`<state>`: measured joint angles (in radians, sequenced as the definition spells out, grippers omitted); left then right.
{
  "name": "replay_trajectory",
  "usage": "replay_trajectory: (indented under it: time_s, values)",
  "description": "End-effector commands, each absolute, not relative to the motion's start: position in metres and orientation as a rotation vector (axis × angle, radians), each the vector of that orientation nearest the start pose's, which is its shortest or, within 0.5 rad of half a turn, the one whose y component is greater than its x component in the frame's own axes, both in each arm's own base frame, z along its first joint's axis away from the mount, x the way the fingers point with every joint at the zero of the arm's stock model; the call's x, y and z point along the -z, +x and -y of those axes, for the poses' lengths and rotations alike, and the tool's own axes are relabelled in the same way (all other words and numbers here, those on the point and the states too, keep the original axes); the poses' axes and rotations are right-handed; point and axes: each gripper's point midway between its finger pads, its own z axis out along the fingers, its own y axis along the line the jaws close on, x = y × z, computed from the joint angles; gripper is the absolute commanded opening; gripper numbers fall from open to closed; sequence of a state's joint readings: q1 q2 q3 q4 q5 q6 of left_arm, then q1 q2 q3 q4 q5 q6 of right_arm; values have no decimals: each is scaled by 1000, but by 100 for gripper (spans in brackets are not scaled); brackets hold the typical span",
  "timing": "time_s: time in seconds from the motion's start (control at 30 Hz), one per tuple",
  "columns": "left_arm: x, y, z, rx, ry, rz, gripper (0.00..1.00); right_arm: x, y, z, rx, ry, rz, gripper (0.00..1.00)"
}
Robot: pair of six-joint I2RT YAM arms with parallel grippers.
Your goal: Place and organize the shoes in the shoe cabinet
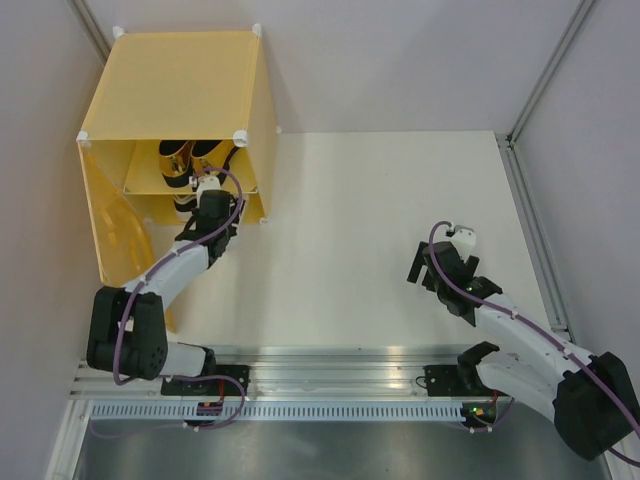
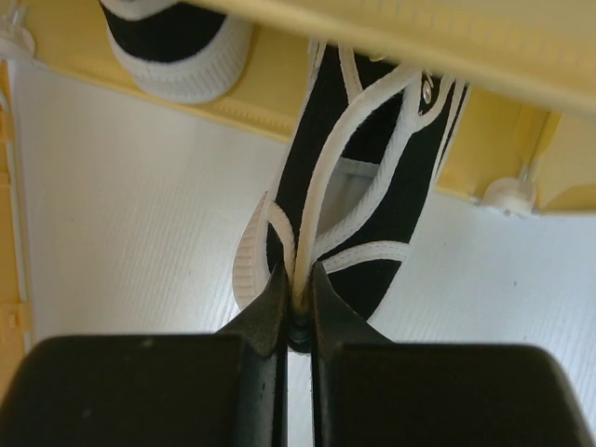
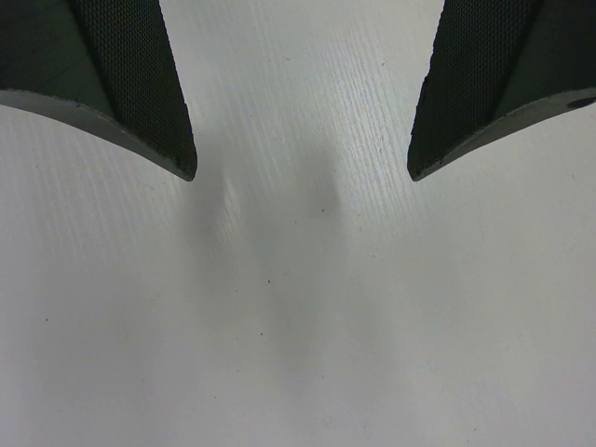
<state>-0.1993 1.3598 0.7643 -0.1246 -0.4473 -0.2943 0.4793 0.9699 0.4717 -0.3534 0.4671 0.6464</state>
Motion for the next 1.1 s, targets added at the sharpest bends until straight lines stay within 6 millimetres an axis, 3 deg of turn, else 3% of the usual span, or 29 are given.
replay_trajectory:
  time_s: [0.0,0.3,0.6,0.83,1.07]
  values:
    - [-148,410,6,-180,-323,-2021,2,-65,251,-65,-10,394,-2258,98]
    - [-131,417,-19,-127,-563,-1945,2,-66,250,-65,-14,396,-2253,98]
    - [-125,433,-16,-42,-552,-1905,2,-66,249,-66,-22,391,-2255,98]
    - [-142,444,-20,-30,-561,-1814,2,-67,249,-66,-16,394,-2258,98]
    - [-136,454,-21,-1,-594,-1819,2,-68,249,-66,-19,394,-2258,98]
